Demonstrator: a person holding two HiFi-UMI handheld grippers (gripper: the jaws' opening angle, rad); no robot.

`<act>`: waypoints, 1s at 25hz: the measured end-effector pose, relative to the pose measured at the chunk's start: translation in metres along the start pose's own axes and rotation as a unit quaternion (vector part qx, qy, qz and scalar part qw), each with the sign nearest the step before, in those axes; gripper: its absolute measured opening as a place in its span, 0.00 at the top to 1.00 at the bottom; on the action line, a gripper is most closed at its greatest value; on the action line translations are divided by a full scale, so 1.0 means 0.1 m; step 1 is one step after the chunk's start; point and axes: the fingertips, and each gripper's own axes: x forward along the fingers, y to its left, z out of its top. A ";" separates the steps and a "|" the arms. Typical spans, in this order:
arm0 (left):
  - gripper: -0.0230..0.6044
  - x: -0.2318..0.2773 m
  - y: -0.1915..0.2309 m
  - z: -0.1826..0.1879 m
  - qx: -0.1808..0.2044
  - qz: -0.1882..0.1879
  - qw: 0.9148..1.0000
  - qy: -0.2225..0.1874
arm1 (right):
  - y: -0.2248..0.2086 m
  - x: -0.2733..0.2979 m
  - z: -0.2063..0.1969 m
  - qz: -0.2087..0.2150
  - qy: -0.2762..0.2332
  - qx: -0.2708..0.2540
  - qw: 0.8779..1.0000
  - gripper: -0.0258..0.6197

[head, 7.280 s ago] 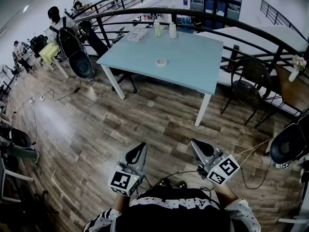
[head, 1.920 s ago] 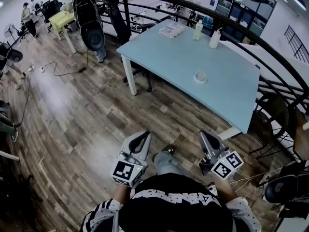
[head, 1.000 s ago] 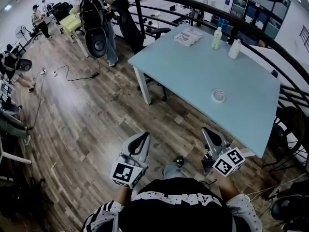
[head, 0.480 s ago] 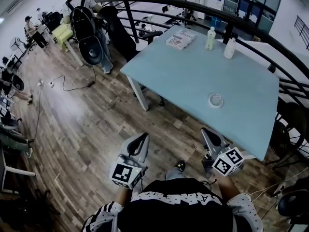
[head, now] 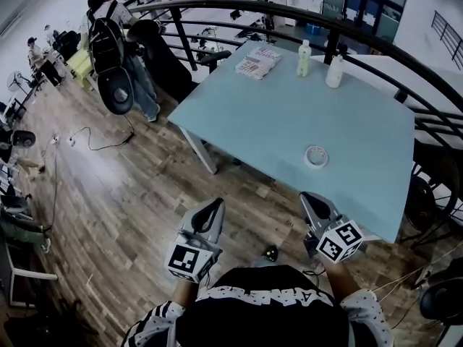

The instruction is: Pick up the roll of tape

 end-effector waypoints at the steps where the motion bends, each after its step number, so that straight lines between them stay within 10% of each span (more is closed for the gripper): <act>1: 0.96 0.07 0.00 0.01 0.001 -0.004 1.000 0.001 | -0.06 0.01 0.00 -0.004 0.001 -0.002 1.000 0.96; 25: 0.96 1.11 -0.18 0.03 0.002 -0.090 0.996 0.000 | -0.84 0.07 0.00 -0.075 0.034 -0.059 0.995 0.96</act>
